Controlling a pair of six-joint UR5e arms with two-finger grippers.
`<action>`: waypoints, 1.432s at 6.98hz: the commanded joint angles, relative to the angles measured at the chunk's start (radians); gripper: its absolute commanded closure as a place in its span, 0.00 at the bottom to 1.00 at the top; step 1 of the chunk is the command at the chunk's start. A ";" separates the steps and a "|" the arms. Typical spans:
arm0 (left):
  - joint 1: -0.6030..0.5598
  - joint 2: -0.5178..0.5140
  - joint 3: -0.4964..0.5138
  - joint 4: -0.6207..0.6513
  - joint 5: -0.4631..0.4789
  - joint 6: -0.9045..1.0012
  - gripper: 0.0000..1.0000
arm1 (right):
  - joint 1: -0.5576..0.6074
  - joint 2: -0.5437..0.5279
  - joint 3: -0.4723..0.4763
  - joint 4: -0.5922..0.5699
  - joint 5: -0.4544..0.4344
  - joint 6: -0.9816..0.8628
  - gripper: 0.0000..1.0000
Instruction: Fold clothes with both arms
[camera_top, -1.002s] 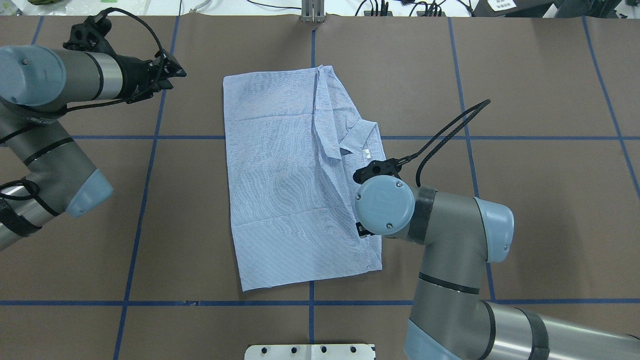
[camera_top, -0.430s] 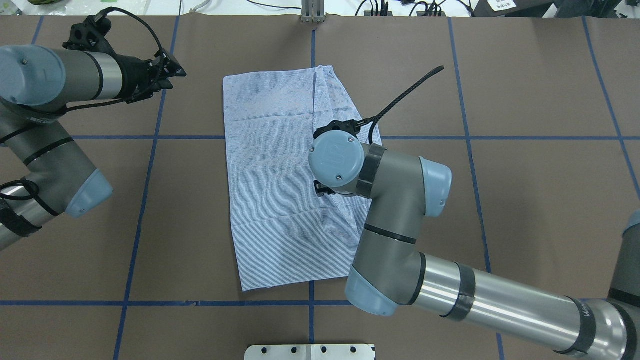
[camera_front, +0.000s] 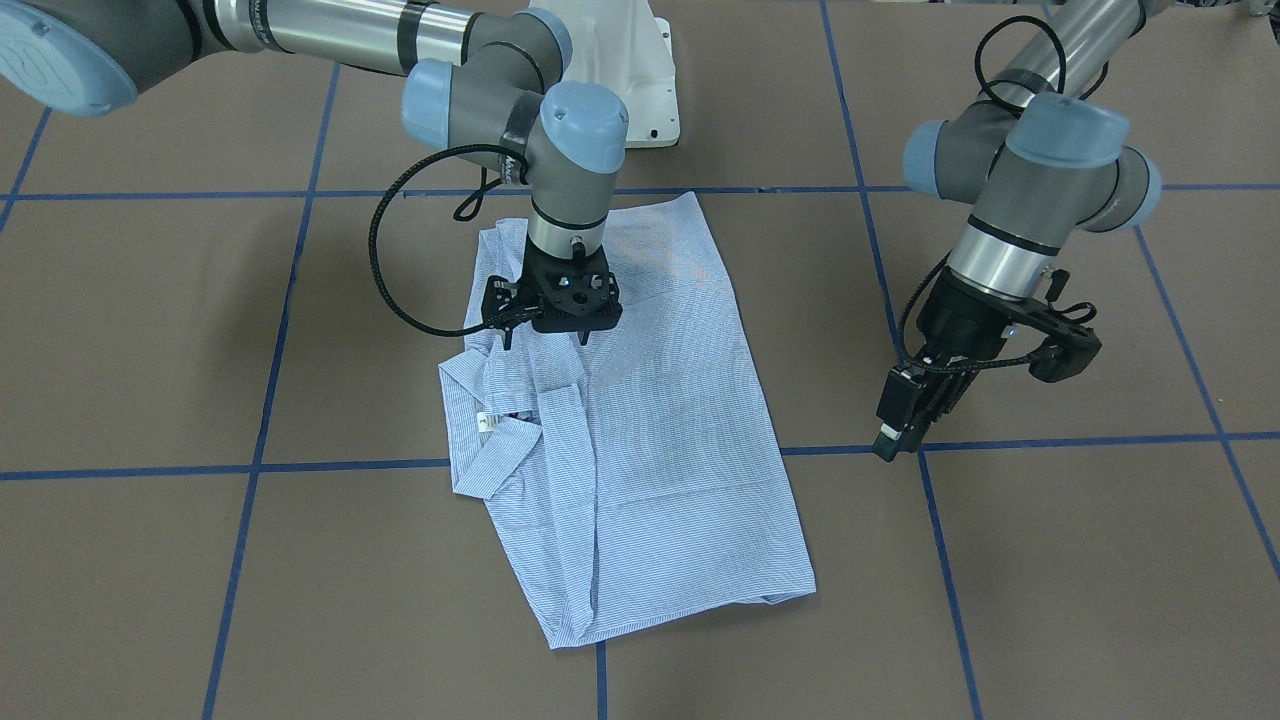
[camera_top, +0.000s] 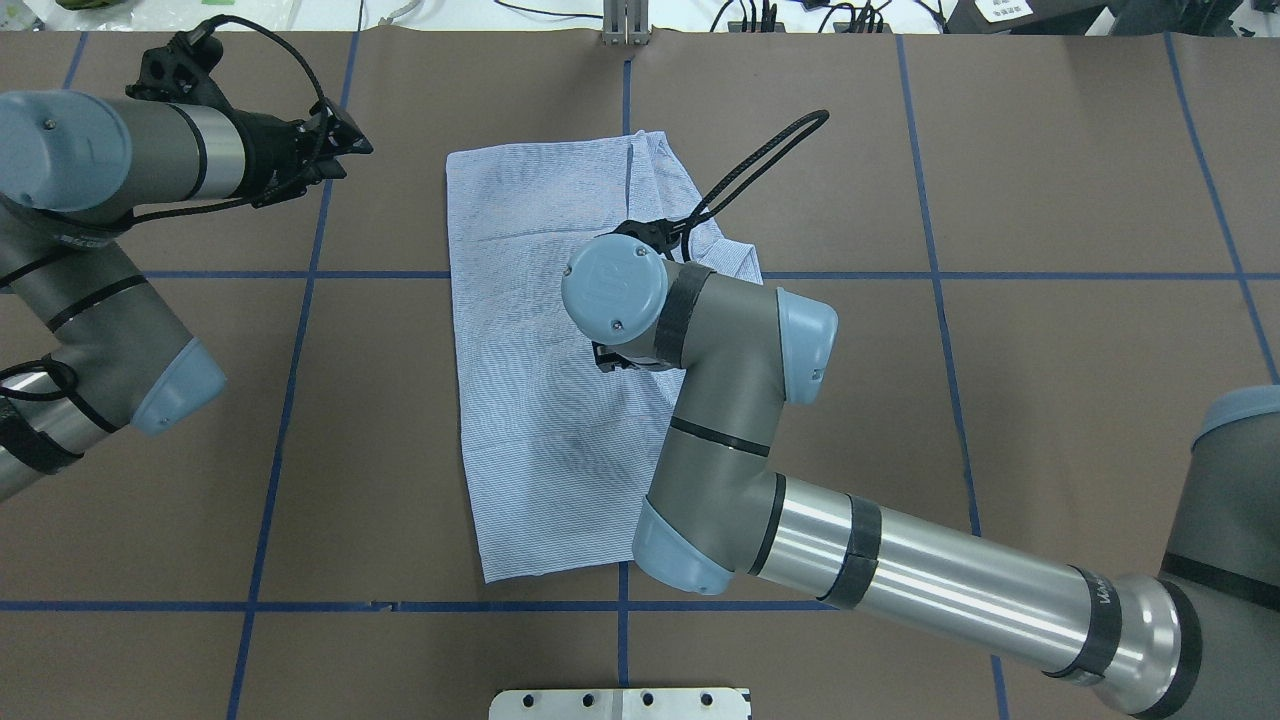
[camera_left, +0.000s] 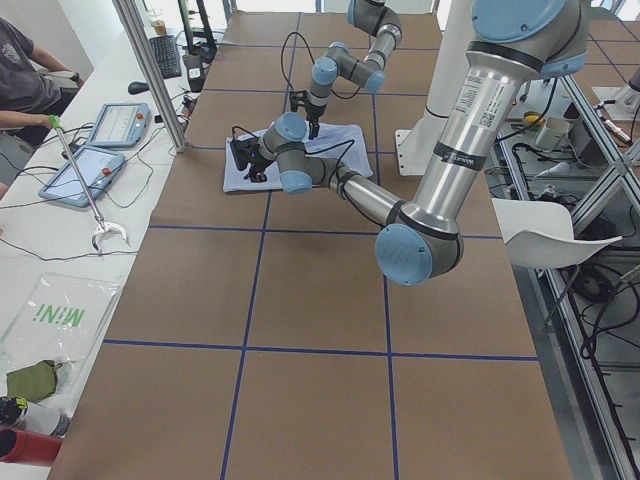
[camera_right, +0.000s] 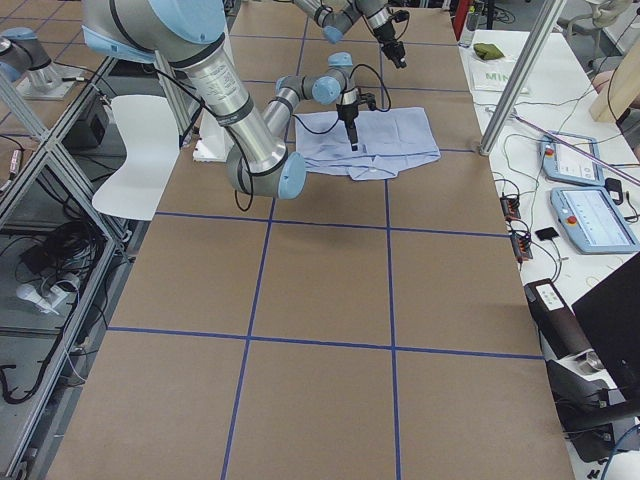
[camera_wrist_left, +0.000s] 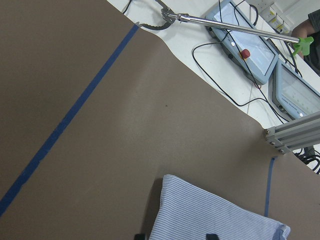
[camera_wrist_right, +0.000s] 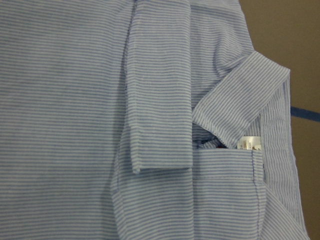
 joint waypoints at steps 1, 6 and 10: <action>0.000 0.001 0.000 0.001 -0.001 0.000 0.50 | -0.005 0.006 -0.032 -0.009 0.001 -0.009 0.00; 0.000 0.007 0.000 0.000 -0.001 -0.002 0.50 | 0.039 -0.038 -0.020 -0.010 0.058 -0.060 0.00; 0.000 0.036 -0.002 -0.002 -0.021 0.001 0.49 | 0.128 -0.283 0.234 -0.009 0.112 -0.166 0.00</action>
